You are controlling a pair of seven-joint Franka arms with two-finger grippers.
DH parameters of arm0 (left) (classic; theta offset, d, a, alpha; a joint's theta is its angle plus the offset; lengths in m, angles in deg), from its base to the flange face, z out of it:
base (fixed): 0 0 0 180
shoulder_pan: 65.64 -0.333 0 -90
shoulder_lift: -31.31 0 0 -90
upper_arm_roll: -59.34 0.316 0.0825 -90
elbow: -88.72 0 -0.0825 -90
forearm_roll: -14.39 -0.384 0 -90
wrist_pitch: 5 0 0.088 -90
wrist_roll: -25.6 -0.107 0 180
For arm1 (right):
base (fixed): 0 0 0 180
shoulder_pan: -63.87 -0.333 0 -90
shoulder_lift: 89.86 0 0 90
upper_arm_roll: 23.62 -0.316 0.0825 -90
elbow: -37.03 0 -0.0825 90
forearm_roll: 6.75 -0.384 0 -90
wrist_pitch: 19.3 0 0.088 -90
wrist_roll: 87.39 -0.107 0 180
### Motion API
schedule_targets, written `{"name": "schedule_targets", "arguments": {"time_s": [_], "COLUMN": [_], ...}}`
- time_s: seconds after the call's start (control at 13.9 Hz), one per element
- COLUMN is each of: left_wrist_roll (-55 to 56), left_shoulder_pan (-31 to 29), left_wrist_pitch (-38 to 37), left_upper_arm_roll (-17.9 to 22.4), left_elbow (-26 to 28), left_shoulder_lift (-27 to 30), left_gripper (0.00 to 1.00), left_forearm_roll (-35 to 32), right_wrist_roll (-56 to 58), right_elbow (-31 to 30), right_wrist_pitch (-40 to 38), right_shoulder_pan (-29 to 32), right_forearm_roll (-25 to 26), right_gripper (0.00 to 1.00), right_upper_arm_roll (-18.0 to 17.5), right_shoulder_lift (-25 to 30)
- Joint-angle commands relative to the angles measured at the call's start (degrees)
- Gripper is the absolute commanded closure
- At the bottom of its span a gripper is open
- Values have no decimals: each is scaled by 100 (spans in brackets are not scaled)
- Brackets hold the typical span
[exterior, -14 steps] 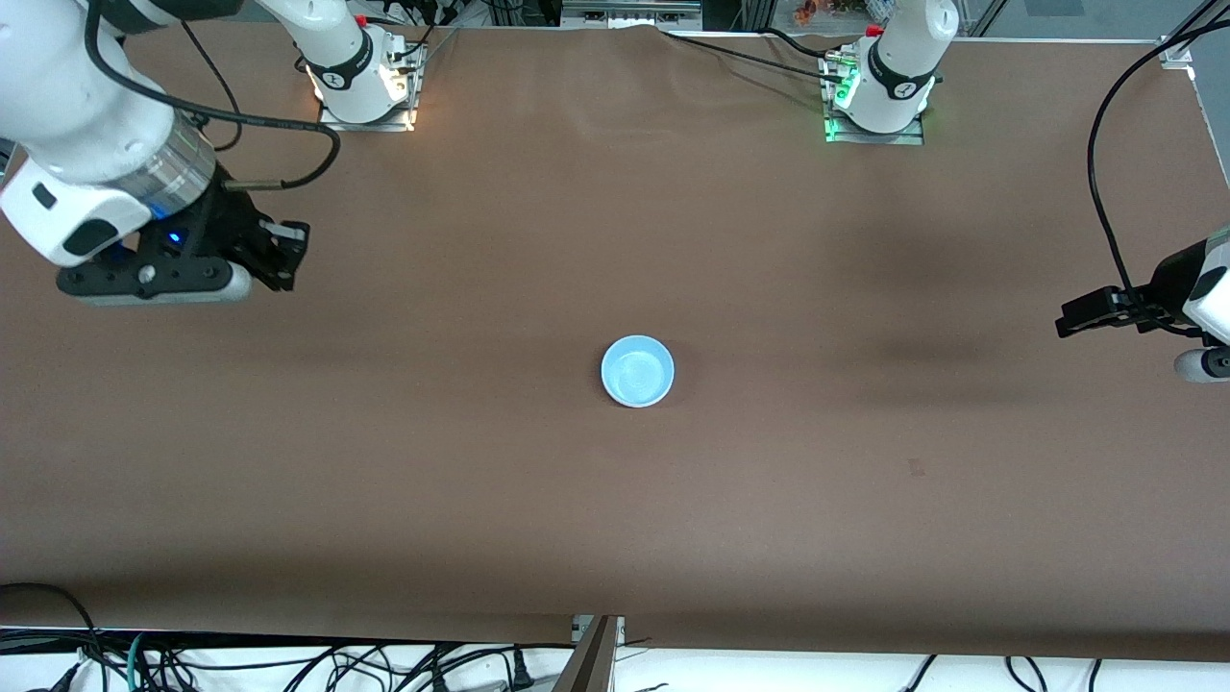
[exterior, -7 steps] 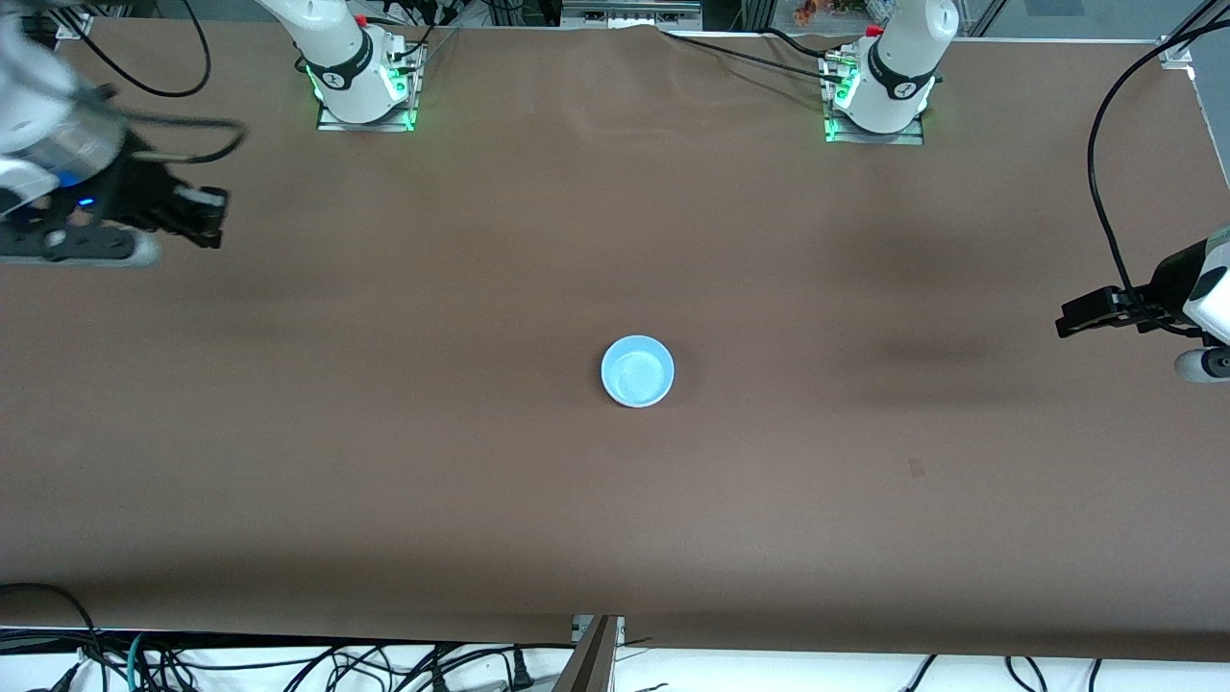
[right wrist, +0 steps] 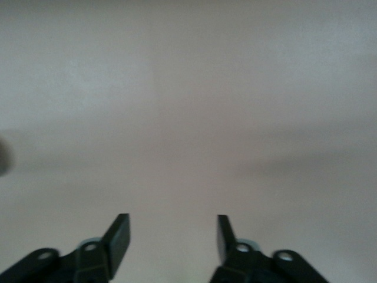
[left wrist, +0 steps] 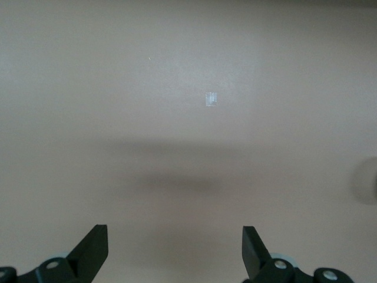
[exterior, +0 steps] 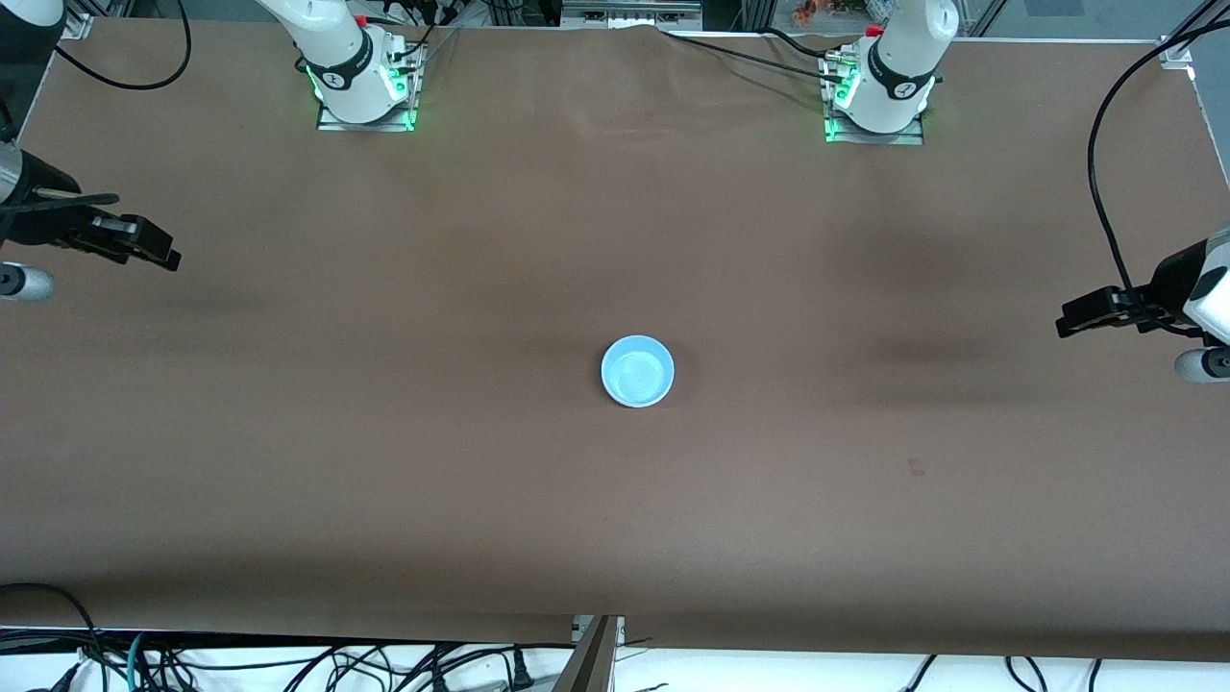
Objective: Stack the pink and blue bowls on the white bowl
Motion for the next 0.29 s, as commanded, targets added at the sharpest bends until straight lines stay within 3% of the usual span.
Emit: {"name": "schedule_targets", "arguments": {"time_s": [0.0, 0.22], "left_wrist_roll": [32, 32], "left_shoulder_pan": [-9, -9], "left_wrist_pitch": [-130, -130], "left_upper_arm_roll": [18, 18], "left_elbow": [-192, -192], "left_shoulder_lift": [-79, -79], "left_gripper": [0, 0], "left_forearm_roll": [129, 129], "right_wrist_roll": [-11, 23], "right_elbow": [-85, -85], "right_wrist_pitch": [313, 340], "right_shoulder_pan": [-42, -34], "right_forearm_roll": [17, -9], "right_gripper": [0, 0], "right_upper_arm_roll": [28, 28], "right_shoulder_lift": [-15, -16]}}
